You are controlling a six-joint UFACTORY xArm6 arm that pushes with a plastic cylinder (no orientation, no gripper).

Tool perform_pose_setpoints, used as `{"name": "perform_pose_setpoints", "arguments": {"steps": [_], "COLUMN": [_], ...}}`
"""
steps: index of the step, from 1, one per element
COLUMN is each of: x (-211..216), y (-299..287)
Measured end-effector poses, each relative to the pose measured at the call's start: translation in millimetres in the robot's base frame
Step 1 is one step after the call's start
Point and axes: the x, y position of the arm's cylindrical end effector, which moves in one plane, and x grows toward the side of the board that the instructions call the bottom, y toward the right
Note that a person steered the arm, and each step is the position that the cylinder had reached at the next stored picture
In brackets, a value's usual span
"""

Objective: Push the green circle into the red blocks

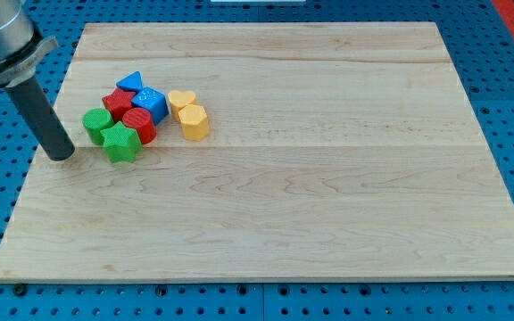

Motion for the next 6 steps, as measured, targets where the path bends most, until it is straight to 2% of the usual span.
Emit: {"name": "perform_pose_setpoints", "arguments": {"steps": [1,4,6], "x": [-12,-29,-43], "y": [3,87,76]}}
